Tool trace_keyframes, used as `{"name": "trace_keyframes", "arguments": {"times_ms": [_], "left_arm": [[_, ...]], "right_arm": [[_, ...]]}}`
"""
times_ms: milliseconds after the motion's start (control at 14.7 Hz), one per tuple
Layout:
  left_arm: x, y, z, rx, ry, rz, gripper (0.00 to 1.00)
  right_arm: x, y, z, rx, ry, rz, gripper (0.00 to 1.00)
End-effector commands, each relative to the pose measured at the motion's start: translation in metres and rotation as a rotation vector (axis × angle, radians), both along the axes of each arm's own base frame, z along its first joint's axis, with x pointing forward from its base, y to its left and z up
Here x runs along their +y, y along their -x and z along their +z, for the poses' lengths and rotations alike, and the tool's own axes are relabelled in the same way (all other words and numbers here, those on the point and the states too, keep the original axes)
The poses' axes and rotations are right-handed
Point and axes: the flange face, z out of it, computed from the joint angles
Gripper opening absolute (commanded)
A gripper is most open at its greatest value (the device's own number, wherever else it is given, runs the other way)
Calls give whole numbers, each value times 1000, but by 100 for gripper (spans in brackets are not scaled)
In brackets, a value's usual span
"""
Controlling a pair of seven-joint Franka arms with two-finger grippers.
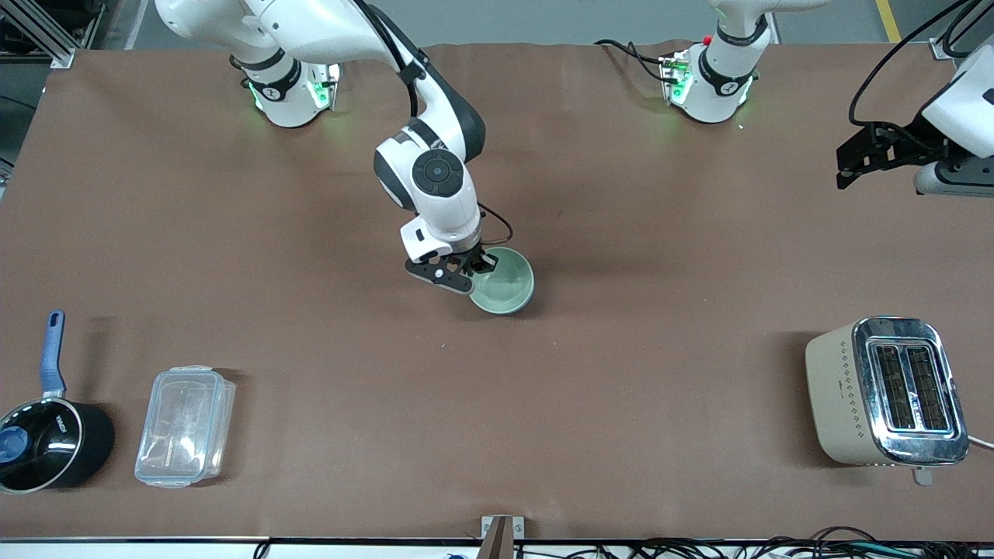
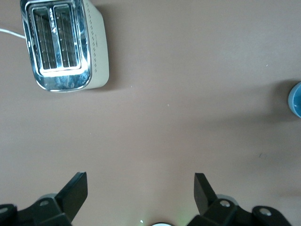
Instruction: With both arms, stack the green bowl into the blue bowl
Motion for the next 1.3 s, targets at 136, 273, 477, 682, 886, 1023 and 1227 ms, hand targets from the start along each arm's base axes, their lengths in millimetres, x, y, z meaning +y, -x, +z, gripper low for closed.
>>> {"name": "trace_keyframes", "arguments": {"times_ms": [136, 273, 477, 682, 886, 1023, 1227], "left_arm": [[-1, 9, 2, 9, 22, -4, 100], [0, 9, 3, 8, 22, -7, 100], [5, 7, 4, 0, 25, 0, 100], [4, 8, 3, 2, 22, -3, 100], [9, 8, 5, -1, 24, -17, 100], [9, 8, 4, 1, 24, -17, 100], [8, 8, 6, -2, 24, -20, 100]], "right_arm": [[2, -1, -15, -5, 15, -11, 14], [3, -2, -14, -5, 14, -12, 61], [-4, -6, -1, -5, 15, -34, 100], [-42, -25, 66, -38, 71, -57, 100], [-105, -39, 144, -59, 146, -109, 100], [-164, -57, 189, -67, 143, -119, 100], [-258, -63, 254, -51, 143, -64, 100]]}}
